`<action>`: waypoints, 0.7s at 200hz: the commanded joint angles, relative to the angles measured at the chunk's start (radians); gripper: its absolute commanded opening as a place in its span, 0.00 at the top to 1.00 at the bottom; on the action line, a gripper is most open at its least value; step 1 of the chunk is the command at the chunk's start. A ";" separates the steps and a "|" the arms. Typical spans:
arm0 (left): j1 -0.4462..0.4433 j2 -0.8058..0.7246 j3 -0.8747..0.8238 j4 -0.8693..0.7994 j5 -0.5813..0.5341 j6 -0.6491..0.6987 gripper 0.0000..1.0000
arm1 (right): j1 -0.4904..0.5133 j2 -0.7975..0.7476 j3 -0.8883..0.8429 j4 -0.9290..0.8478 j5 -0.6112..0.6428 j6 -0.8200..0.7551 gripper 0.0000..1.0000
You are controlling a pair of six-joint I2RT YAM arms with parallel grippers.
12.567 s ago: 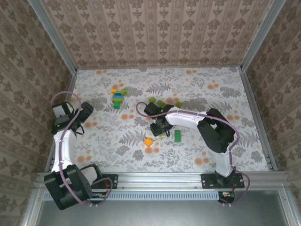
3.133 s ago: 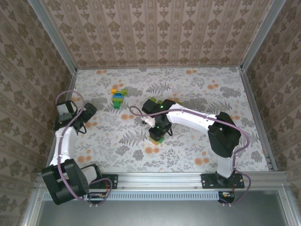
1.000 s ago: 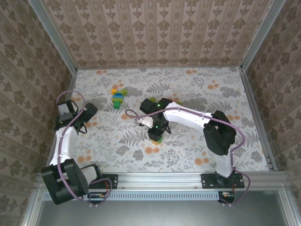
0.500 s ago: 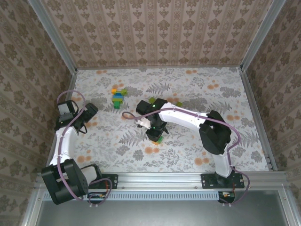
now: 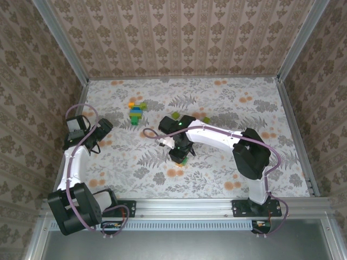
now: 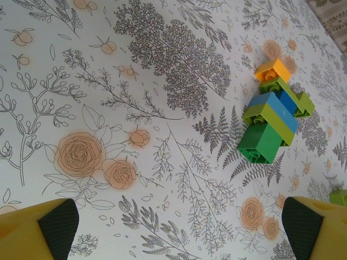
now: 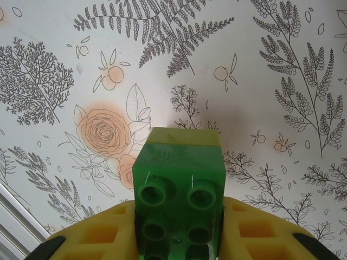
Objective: Assemble a carrot with lego
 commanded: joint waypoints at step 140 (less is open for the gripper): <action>-0.009 0.010 0.028 -0.004 -0.006 0.020 0.00 | 0.002 -0.041 0.049 0.038 0.028 0.229 0.77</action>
